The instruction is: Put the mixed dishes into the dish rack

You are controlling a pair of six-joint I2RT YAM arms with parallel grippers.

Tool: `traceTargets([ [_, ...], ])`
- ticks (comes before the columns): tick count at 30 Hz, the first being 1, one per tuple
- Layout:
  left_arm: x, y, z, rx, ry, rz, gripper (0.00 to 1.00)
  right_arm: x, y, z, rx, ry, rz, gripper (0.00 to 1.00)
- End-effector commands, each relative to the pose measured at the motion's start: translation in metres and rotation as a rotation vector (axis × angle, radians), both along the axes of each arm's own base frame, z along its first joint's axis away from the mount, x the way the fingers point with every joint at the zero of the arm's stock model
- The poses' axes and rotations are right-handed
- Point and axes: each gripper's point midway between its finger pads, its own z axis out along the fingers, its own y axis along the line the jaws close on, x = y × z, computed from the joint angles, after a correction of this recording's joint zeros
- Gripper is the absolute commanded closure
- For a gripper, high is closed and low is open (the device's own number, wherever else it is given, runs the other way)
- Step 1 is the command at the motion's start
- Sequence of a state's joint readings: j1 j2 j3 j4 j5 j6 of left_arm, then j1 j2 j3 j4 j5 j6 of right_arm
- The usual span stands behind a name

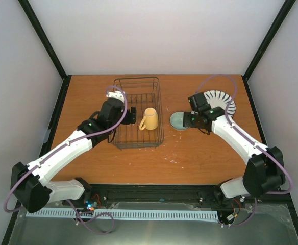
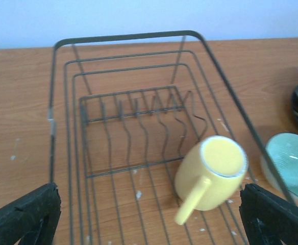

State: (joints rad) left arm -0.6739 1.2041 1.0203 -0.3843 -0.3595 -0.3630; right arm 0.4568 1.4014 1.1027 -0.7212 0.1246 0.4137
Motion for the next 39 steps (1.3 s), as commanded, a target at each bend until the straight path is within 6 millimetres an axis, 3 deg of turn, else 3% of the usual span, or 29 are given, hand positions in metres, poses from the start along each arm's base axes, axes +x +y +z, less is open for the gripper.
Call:
traceTargets([
  [1, -0.001, 0.022, 0.002, -0.047, 0.011, 0.045, 0.04, -0.002, -0.009, -0.024, 0.114, 0.145, -0.047, 0.4],
  [4, 0.001, 0.026, 0.0, -0.029, 0.008, 0.05, 0.04, 0.005, -0.016, -0.035, 0.149, 0.185, -0.074, 0.4],
  [14, 0.008, 0.025, -0.005, 0.004, 0.009, 0.043, 0.04, 0.018, -0.007, -0.061, 0.196, 0.257, -0.077, 0.41],
  [23, 0.014, 0.032, -0.009, 0.034, -0.001, 0.062, 0.04, 0.037, -0.01, -0.069, 0.183, 0.255, -0.103, 0.41],
  [34, 0.02, 0.035, -0.011, 0.053, 0.004, 0.07, 0.04, 0.048, -0.012, -0.096, 0.154, 0.289, -0.118, 0.48],
  [37, 0.02, 0.036, -0.013, 0.056, 0.008, 0.071, 0.04, 0.048, -0.011, -0.102, 0.153, 0.301, -0.109, 0.58],
  [39, 0.02, 0.035, -0.014, 0.055, 0.012, 0.069, 0.07, 0.048, -0.01, -0.105, 0.157, 0.3, -0.104, 0.79],
])
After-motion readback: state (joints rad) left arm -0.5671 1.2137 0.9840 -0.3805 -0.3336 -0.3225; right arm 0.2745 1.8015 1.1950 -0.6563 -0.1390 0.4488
